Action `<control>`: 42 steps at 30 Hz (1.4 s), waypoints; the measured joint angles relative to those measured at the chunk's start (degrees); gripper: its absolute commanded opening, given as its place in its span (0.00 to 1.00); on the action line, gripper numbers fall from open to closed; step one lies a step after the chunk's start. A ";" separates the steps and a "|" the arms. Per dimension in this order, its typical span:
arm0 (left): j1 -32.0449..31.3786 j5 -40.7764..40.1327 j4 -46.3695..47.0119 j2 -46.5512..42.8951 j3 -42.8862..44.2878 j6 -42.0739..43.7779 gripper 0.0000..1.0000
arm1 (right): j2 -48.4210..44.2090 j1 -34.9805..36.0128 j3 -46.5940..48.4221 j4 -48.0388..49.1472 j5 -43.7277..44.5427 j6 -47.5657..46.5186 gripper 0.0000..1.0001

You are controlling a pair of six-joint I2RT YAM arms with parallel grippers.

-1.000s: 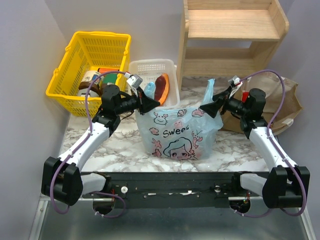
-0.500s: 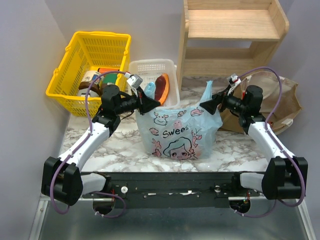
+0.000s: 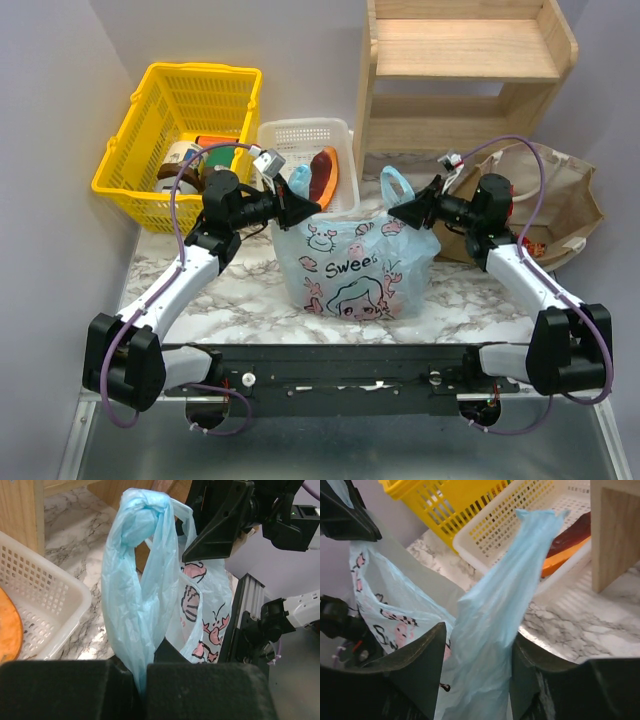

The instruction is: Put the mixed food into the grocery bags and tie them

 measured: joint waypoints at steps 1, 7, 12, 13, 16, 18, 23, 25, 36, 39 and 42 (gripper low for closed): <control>0.00 0.00 0.13 0.00 -0.04 0.00 0.00 | -0.02 0.04 -0.48 0.92 -0.09 0.76 0.28; 0.00 -0.57 0.31 -0.87 -1.05 -0.13 0.00 | -3.50 0.04 -3.04 2.38 1.92 3.87 0.01; 0.04 -5.31 0.24 -6.45 -4.57 -1.36 0.00 | -10.54 0.20 -3.17 -3.56 14.75 4.24 0.01; 0.04 -6.71 0.42 -8.17 -5.88 -1.81 0.00 | -11.47 0.26 -3.17 -5.03 17.75 4.46 0.01; -0.28 -10.12 1.53 -14.53 -11.91 -3.74 0.00 | -13.14 1.57 -3.58 -8.13 22.97 5.44 0.01; -0.39 -11.76 2.43 -17.86 -16.31 -5.16 0.00 | -13.42 2.25 -4.04 -9.31 23.52 5.81 0.01; -0.83 -12.46 2.47 -19.06 -19.98 -6.43 0.00 | -13.42 2.51 -6.91 -7.65 21.53 6.29 0.01; -1.84 -12.83 1.29 -17.88 -18.14 -5.55 0.00 | -13.64 2.47 -7.98 -5.86 20.90 5.68 0.01; -7.69 -5.90 0.48 4.74 0.42 -6.38 0.00 | -20.85 6.05 -15.15 7.63 11.21 2.08 0.01; -8.50 -3.54 -2.51 11.26 4.76 -6.75 0.00 | -21.42 7.63 -15.85 8.46 8.52 0.63 0.01; -9.68 -1.57 -6.75 14.97 8.92 -6.38 0.00 | -21.51 8.83 -15.85 8.57 6.56 -0.74 0.10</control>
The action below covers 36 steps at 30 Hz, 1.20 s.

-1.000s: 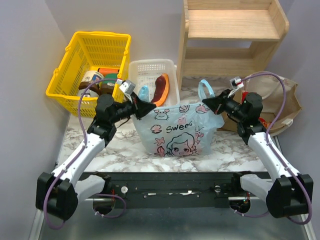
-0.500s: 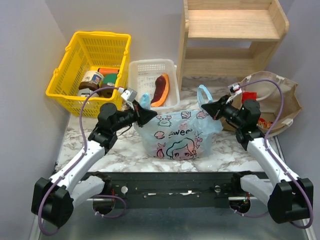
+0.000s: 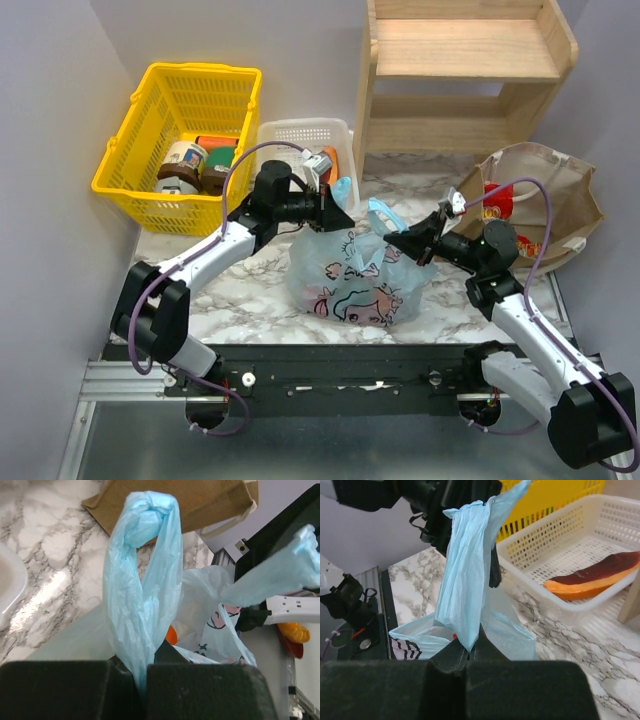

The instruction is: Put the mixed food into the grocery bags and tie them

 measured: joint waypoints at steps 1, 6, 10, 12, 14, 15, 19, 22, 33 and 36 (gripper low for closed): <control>-0.31 0.46 -0.87 0.63 0.96 0.20 0.00 | -0.04 0.31 0.00 -0.13 -0.44 -0.50 0.15; -0.74 1.97 -9.03 1.14 5.40 5.57 0.00 | -0.13 0.76 1.18 -5.07 -0.52 -2.12 0.88; -0.61 3.54 -19.30 -0.09 8.33 15.67 0.00 | 1.57 0.70 8.57 -14.25 0.02 -4.50 1.00; -0.61 5.01 -23.65 -1.64 8.55 20.46 0.00 | 2.69 0.04 13.49 -17.81 0.11 -5.55 1.00; -0.57 6.43 -27.61 -3.56 8.52 24.96 0.00 | 3.69 -1.53 17.55 -19.85 0.09 -6.10 1.00; -0.39 7.13 -29.42 -4.63 8.52 27.36 0.00 | 4.22 -2.43 19.37 -20.57 0.00 -6.21 1.00; 0.85 9.68 -34.10 -7.54 8.46 33.18 0.00 | 7.80 -5.70 26.77 -22.58 -2.12 -7.17 1.00; 1.60 11.47 -34.88 -8.09 8.04 34.97 0.00 | 11.52 -8.11 31.54 -22.99 -6.80 -8.33 1.00; 1.68 13.05 -36.61 -8.28 6.45 36.83 0.00 | 27.85 -14.21 42.58 -24.72 -30.05 -8.83 1.00; 1.68 13.07 -36.61 -8.28 6.45 36.85 0.00 | 27.74 -14.12 42.49 -25.18 -32.76 -8.66 1.00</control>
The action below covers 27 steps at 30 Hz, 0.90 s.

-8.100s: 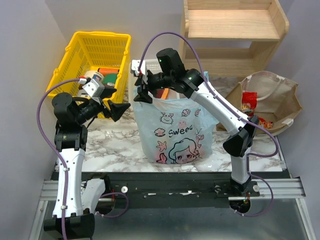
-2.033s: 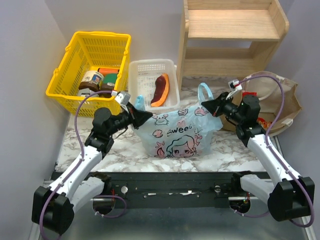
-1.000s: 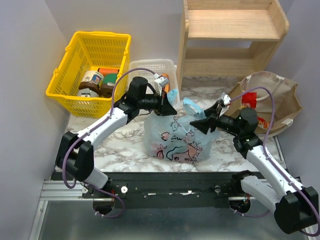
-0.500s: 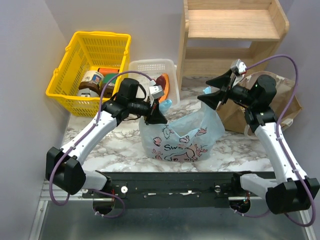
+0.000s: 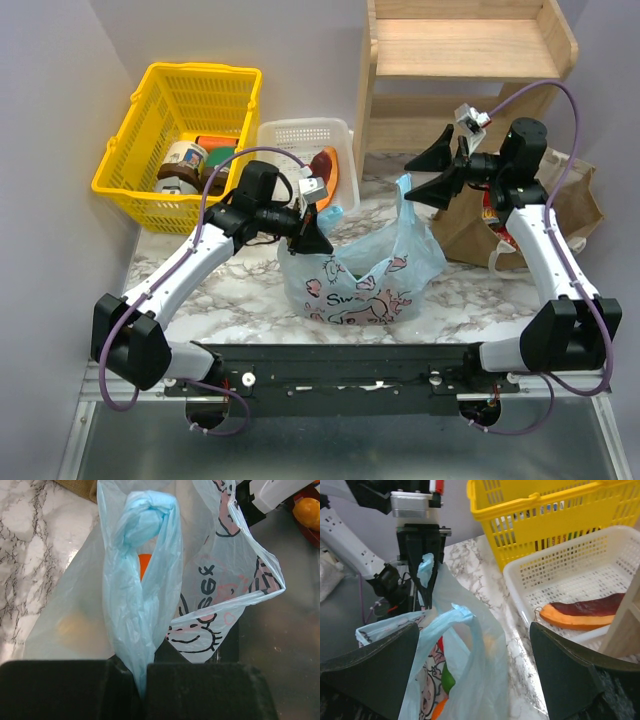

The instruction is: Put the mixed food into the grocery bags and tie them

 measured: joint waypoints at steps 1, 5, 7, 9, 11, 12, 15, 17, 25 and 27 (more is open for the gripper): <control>0.00 0.02 0.00 0.00 0.00 0.00 0.00 | -0.11 0.15 0.00 -0.02 -0.68 0.07 1.00; 0.00 0.17 0.00 0.00 0.00 -0.02 0.00 | 0.07 1.64 0.00 -0.09 -2.03 0.20 1.00; 0.00 0.20 0.00 0.00 0.00 0.00 0.00 | 0.46 2.89 0.02 -0.09 -2.49 0.22 1.00; 0.00 0.20 0.04 0.00 0.00 -0.02 0.00 | 1.07 3.78 0.02 -0.13 -2.71 0.22 0.98; 0.00 0.20 0.07 0.00 -0.09 -0.02 0.00 | 1.68 4.55 0.02 -0.24 -2.82 0.24 0.85; 0.00 0.20 0.07 0.00 -0.13 -0.02 0.00 | 1.81 4.68 0.02 -0.35 -2.86 0.22 0.69; 0.02 0.20 0.13 0.00 -0.20 -0.04 0.00 | 1.79 4.76 0.02 -0.48 -3.04 0.52 0.30; 0.00 0.20 0.26 0.00 -0.20 -0.13 0.00 | 1.66 4.83 0.02 -0.48 -2.89 0.68 0.20; 0.00 0.37 5.64 0.74 2.03 -10.14 0.00 | -3.45 7.21 0.76 -3.21 -0.24 0.87 0.01; 0.00 0.35 6.67 1.95 4.74 -13.33 0.00 | -4.74 9.62 1.70 -4.35 0.63 -0.15 0.01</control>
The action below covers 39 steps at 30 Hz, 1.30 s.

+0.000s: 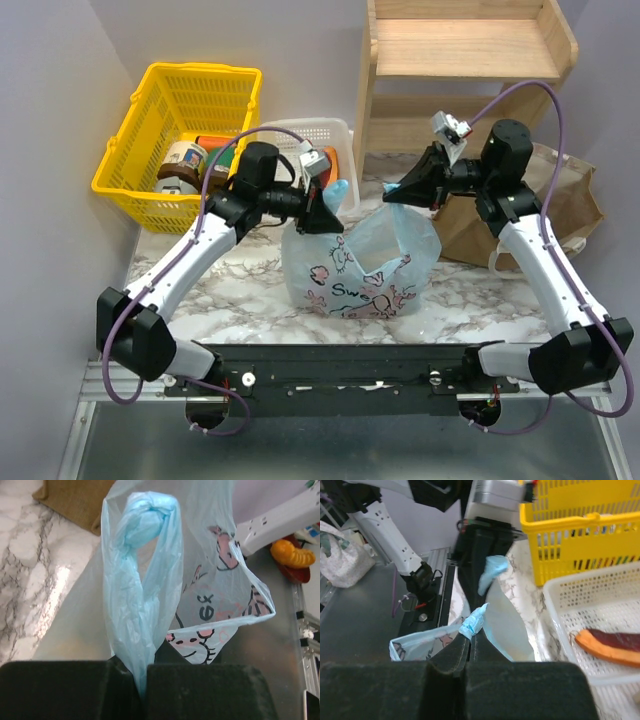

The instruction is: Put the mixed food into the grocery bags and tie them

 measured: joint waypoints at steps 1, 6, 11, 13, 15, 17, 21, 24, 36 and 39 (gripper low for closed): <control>-0.02 0.02 0.83 0.81 1.60 -1.92 0.00 | -0.44 1.46 0.46 -0.74 0.48 -0.63 0.01; -0.90 0.11 2.21 5.01 7.04 -7.17 0.00 | -0.20 8.74 1.01 -4.68 3.21 -4.85 0.01; -4.02 0.07 -2.93 10.51 10.49 -6.62 0.00 | 1.84 13.35 0.98 -6.95 5.38 -7.34 0.01; -5.53 0.09 -5.57 12.44 11.06 -5.27 0.00 | 2.58 14.27 1.01 -7.34 6.01 -7.85 0.01; -6.49 0.31 -7.96 13.35 11.13 -3.87 0.00 | 3.34 14.78 1.01 -7.45 6.40 -8.13 0.01; -7.06 1.66 -9.49 13.57 11.04 -2.45 0.03 | 4.15 14.84 1.01 -7.63 6.75 -8.39 0.01; -7.19 4.92 -9.35 12.72 9.22 -0.09 0.25 | 5.75 14.84 0.98 -8.04 7.30 -8.85 0.01; -6.95 5.95 -9.44 11.37 6.86 1.70 0.37 | 6.12 14.86 0.85 -8.48 7.15 -8.87 0.01; -6.86 9.97 -9.57 8.76 5.01 5.16 0.68 | 7.19 15.17 0.76 -8.44 7.41 -8.92 0.01; -6.86 10.62 -9.05 7.72 4.76 5.60 0.74 | 7.19 15.17 0.55 -8.35 7.58 -8.92 0.01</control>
